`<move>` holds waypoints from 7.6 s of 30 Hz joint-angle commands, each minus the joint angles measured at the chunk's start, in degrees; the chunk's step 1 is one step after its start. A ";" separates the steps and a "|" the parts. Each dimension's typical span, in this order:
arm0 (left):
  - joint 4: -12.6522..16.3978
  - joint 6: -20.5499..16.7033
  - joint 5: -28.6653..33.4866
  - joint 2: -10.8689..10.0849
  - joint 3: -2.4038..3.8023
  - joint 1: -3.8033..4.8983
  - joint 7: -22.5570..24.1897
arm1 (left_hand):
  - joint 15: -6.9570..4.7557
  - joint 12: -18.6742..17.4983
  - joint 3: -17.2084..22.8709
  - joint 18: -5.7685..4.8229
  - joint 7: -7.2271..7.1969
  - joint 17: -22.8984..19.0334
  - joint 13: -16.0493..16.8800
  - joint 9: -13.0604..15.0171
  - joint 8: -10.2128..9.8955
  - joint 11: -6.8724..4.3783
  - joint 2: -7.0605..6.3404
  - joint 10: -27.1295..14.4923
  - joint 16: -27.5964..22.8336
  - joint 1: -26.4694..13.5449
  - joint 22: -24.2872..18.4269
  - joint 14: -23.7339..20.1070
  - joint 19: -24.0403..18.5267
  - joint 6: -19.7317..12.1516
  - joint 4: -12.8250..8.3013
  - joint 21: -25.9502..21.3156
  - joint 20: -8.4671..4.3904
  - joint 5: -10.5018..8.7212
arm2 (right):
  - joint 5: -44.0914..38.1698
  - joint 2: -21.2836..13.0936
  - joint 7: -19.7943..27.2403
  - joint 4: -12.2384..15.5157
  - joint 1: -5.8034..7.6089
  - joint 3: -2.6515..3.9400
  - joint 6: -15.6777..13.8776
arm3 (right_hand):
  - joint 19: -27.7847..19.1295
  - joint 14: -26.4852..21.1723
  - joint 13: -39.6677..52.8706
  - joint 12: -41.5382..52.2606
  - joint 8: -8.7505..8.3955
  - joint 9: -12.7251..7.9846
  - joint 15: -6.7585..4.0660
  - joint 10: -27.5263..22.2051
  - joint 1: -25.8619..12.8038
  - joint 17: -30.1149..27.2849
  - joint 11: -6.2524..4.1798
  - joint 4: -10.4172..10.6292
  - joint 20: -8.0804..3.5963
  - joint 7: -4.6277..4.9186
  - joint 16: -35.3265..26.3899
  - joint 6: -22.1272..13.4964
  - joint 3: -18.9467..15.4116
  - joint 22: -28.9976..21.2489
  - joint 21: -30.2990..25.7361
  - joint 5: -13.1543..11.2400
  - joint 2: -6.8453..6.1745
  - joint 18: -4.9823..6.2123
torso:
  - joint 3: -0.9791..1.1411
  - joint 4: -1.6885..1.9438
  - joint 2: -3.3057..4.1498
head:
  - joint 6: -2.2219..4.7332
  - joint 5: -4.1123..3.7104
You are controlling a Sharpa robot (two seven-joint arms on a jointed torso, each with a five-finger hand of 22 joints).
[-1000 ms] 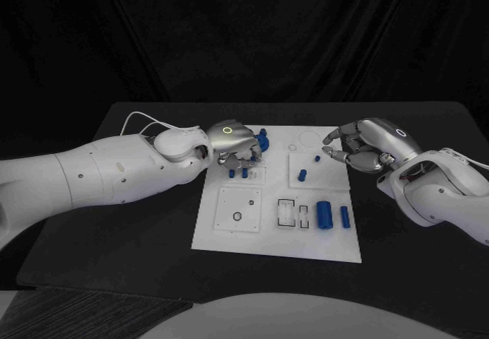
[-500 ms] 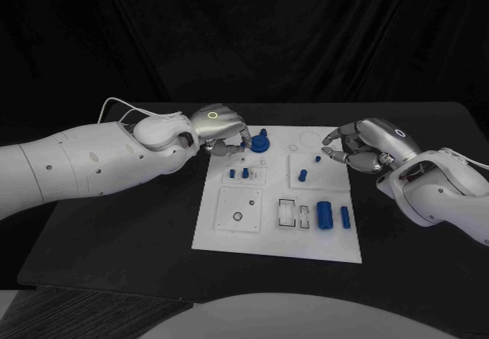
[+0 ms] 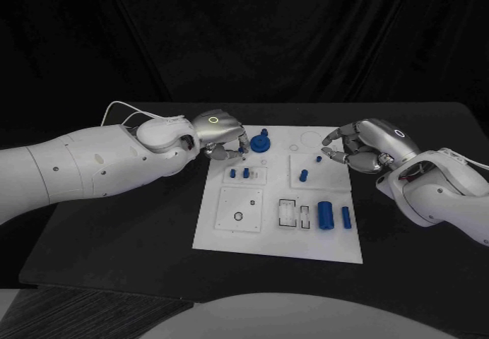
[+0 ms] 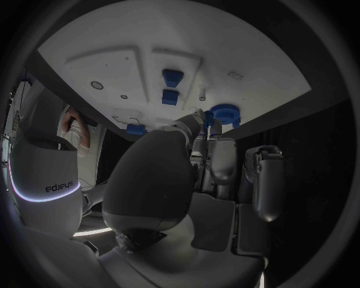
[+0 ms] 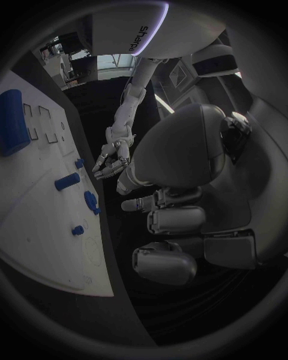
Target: Assemble the parts on the task board
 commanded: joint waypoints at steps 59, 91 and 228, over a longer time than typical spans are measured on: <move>-4.68 2.49 -0.03 3.74 0.03 -2.52 0.98 | -1.03 -0.53 2.22 -0.81 -0.19 -1.04 0.12 -0.93 -1.33 -0.56 -0.05 1.90 -0.64 0.34 13.57 -0.14 1.86 -1.00 -0.09 -0.55 -0.24 -0.49 | -0.07 -0.34 -1.01 0.28 -0.25 0.03 0.58 | 0.35 4.28 15.28 1.15 1.02 -0.63 -0.03 6.17 0.35 5.00 0.43 -0.45 0.10 -0.14 0.02 0.45 1.37 10.63 0.23 1.19 0.13 2.20 | -0.03 -0.04 0.02 | 0.01 -0.37; -4.91 -11.81 -0.03 -0.73 0.05 -2.62 -0.11 | 0.50 -3.15 -0.35 -0.51 -5.09 -2.38 -0.46 -4.30 -1.86 1.56 -2.74 -8.48 -1.05 -1.12 13.17 -1.29 1.08 -10.91 1.66 -2.16 0.41 -1.42 | -0.07 -1.42 -1.51 0.37 -0.29 0.04 0.44 | 0.33 4.25 15.28 1.15 0.99 -0.66 -0.03 6.17 0.43 4.90 0.43 -0.51 0.11 -0.13 -0.04 0.40 1.41 10.61 0.17 1.19 0.09 2.22 | -0.07 0.01 -0.03 | 0.01 -0.54; 4.86 23.82 85.30 -12.19 -0.05 -4.20 37.04 | 11.75 -7.71 -33.36 7.35 -2.60 -58.81 -4.20 -11.84 -3.09 -2.59 16.22 -58.90 -71.14 -3.09 -52.28 -77.14 -79.88 -37.58 10.87 -80.69 13.50 21.81 | -17.84 8.34 -6.92 -9.96 1.52 0.05 21.63 | -3.62 1.34 -58.79 -62.57 -4.07 -2.42 1.92 -30.99 5.68 -1.34 3.42 -5.77 1.90 1.12 -3.50 4.48 7.70 8.67 -8.79 3.29 -5.21 3.68 | -3.36 1.46 0.08 | 0.01 -6.09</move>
